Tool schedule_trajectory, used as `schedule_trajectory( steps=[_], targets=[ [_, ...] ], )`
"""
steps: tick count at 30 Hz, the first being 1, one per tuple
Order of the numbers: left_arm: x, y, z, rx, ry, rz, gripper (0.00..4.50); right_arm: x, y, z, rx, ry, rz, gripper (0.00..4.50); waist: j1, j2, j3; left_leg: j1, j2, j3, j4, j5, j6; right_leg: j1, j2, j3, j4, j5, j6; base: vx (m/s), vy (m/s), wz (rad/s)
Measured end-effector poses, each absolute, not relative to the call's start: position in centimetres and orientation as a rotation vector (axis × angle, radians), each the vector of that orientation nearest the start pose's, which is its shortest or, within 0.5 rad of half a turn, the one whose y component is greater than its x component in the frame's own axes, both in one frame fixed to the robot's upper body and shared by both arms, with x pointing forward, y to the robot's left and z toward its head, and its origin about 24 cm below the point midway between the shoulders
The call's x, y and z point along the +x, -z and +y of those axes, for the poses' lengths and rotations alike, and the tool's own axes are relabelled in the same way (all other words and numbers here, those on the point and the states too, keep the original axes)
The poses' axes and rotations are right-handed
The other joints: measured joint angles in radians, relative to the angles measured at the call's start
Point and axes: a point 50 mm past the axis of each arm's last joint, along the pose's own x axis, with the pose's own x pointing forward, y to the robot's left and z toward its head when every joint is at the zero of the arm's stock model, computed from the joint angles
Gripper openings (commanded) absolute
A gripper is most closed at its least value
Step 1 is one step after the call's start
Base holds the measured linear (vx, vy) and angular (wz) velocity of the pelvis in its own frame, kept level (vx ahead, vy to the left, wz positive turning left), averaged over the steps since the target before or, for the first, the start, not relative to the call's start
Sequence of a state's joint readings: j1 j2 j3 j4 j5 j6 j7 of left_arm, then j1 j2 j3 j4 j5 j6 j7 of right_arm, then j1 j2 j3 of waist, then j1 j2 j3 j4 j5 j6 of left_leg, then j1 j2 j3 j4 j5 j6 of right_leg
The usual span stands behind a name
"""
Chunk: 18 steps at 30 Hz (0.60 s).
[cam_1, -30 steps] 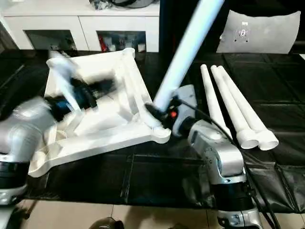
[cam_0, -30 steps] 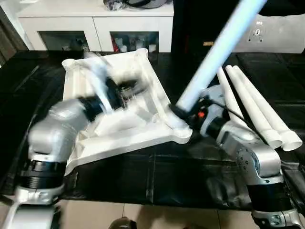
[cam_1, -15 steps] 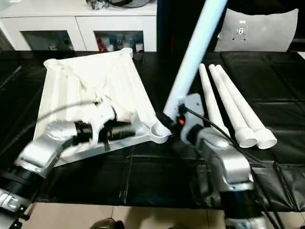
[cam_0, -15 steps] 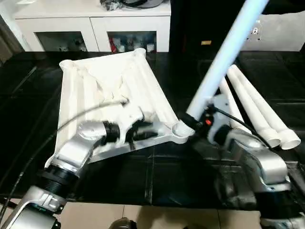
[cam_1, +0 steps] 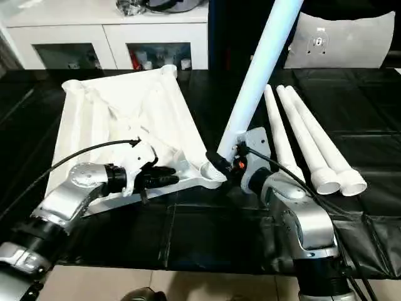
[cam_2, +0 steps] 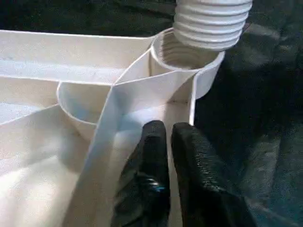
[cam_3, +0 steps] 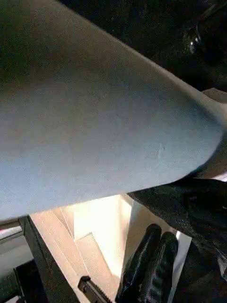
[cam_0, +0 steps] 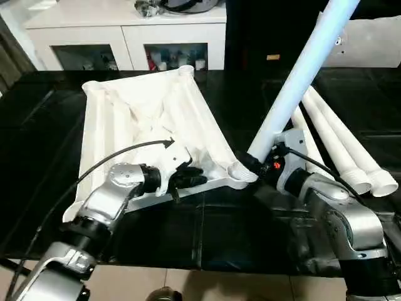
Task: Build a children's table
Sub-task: Insert table leg to table base
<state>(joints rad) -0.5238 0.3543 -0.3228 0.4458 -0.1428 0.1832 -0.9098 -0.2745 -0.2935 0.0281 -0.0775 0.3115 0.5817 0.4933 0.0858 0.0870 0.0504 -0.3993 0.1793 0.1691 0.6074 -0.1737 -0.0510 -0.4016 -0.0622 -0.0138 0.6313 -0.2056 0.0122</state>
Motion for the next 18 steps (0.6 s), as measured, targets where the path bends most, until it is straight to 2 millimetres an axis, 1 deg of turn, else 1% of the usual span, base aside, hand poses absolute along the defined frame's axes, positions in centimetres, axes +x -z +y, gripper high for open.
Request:
schedule_trajectory(
  steps=[1, 5, 6, 7, 10, 13, 15, 18],
  targets=[
    [31.39, -5.37, 11.71, 0.274, 1.125, 0.335, 0.14, 28.91, -8.55, -14.92, 0.04, -0.619, 0.254, 1.93, 0.0, 0.0, 0.0, 0.0, 0.0, 0.0, 0.0, 0.0, 0.0, 0.0, 0.0, 0.0, 0.0, 0.0, 0.0, 0.0, 0.0, 0.0],
    [31.32, -5.36, 11.59, 0.209, 1.137, 0.354, 0.17, 28.88, -8.6, -15.0, 0.035, -0.622, 0.256, 1.93, -0.001, 0.0, 0.0, 0.0, 0.0, 0.0, 0.0, 0.0, 0.0, 0.0, 0.0, 0.0, 0.0, 0.0, 0.0, 0.0, 0.0, 0.0],
    [31.32, -5.37, 11.63, 0.187, 1.138, 0.361, 0.38, 28.88, -8.61, -15.0, 0.035, -0.623, 0.256, 1.93, -0.001, 0.0, 0.0, 0.0, 0.0, 0.0, 0.0, 0.0, 0.0, 0.0, 0.0, 0.0, 0.0, 0.0, 0.0, 0.0, 0.0, 0.0],
    [31.29, -5.39, 11.69, 0.167, 1.143, 0.369, 0.47, 28.87, -8.63, -15.02, 0.034, -0.623, 0.256, 1.93, -0.001, 0.0, 0.0, 0.0, 0.0, 0.0, 0.0, 0.0, 0.0, -0.001, 0.0, 0.0, 0.0, 0.0, 0.0, 0.0, 0.0, 0.0],
    [31.06, -5.56, 11.54, 0.156, 1.181, 0.37, 0.55, 28.82, -8.89, -15.1, 0.023, -0.628, 0.248, 1.93, -0.001, 0.0, 0.0, -0.001, 0.0, 0.0, 0.0, 0.0, 0.0, -0.001, 0.0, 0.0, -0.001, 0.0, 0.0, 0.0, 0.0, 0.0],
    [30.99, -5.52, 11.51, 0.155, 1.189, 0.373, 0.89, 28.77, -9.09, -15.01, 0.021, -0.634, 0.239, 1.93, -0.002, 0.0, 0.0, -0.001, 0.0, 0.0, 0.0, 0.0, 0.0, -0.001, 0.0, 0.0, -0.001, 0.0, 0.0, 0.0, 0.0, 0.0],
    [30.94, -5.48, 11.47, 0.157, 1.196, 0.375, 0.93, 28.76, -9.07, -15.01, 0.021, -0.634, 0.24, 1.93, -0.002, 0.0, 0.0, -0.001, 0.0, 0.0, 0.0, 0.0, 0.0, -0.001, 0.0, 0.0, -0.001, 0.0, 0.0, 0.0, 0.0, 0.0],
    [30.95, -5.33, 11.42, 0.181, 1.191, 0.376, 1.23, 28.74, -9.03, -15.01, 0.021, -0.635, 0.241, 1.93, -0.003, 0.0, 0.0, -0.001, 0.0, 0.0, 0.0, 0.0, 0.0, -0.001, 0.0, 0.0, -0.001, 0.0, 0.0, 0.0, 0.0, 0.0]
  ],
)
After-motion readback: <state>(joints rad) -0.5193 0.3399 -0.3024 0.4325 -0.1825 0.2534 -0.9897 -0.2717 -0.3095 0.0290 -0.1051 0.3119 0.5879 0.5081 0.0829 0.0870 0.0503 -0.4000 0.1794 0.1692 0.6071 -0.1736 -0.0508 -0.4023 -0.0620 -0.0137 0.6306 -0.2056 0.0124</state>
